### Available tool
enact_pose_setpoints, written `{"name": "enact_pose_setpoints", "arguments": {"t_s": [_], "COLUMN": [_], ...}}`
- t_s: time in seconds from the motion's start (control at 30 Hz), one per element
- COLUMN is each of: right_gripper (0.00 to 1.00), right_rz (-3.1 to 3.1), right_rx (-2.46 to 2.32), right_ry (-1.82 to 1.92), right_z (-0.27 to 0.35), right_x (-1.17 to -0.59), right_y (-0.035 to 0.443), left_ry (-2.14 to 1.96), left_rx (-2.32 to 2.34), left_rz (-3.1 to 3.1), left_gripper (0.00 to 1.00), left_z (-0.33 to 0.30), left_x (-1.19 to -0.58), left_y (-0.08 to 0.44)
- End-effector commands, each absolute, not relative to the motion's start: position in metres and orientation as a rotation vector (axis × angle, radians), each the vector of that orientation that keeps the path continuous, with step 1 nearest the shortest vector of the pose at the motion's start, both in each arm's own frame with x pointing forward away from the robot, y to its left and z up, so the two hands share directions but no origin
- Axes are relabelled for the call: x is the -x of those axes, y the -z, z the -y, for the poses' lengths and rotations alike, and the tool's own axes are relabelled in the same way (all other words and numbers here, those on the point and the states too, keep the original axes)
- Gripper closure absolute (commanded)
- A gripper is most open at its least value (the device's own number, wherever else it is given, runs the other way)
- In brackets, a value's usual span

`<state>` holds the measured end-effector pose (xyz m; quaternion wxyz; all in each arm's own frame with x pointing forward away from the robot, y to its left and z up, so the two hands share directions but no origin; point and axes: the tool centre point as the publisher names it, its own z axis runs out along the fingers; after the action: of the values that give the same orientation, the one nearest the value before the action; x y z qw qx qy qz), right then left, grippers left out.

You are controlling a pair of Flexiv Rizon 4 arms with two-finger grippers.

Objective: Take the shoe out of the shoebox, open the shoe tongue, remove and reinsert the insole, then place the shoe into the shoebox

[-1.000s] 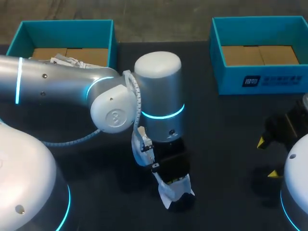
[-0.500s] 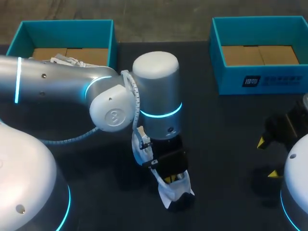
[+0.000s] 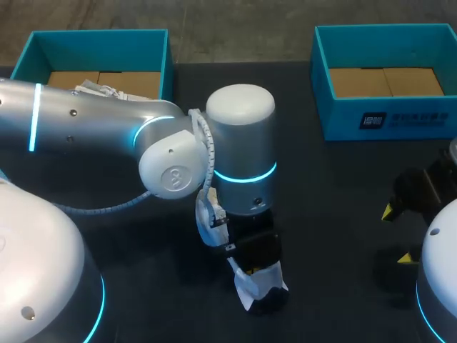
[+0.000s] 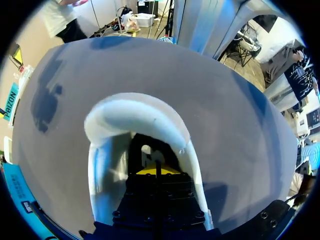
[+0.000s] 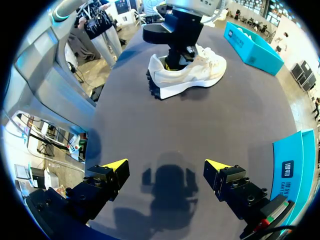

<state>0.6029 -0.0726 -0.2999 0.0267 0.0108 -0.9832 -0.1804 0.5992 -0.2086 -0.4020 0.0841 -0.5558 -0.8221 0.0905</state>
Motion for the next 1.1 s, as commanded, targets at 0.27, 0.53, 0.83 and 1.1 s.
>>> {"name": "enact_pose_setpoints", "arguments": {"t_s": [0.27, 0.53, 0.83, 1.1], "right_gripper": [0.00, 0.00, 0.00, 0.00], "right_rz": [3.040, 3.040, 3.040, 3.040], "right_rx": [-0.034, -0.034, -0.034, -0.034], "right_ry": [0.554, 0.554, 0.554, 0.554], "right_z": [0.072, 0.072, 0.072, 0.072], "right_x": [-0.602, -0.602, -0.602, -0.602], "right_y": [0.300, 0.300, 0.300, 0.300], "left_ry": [-0.264, -0.239, -0.187, -0.186], "left_rx": [1.700, 1.690, 1.594, 1.616], "left_rz": [2.515, 2.616, 2.662, 2.624], "left_gripper": [1.00, 1.00, 1.00, 1.00], "left_z": [0.203, 0.191, 0.185, 0.196], "left_x": [-0.602, -0.609, -0.627, -0.618], "left_y": [0.357, 0.335, 0.337, 0.336]}}
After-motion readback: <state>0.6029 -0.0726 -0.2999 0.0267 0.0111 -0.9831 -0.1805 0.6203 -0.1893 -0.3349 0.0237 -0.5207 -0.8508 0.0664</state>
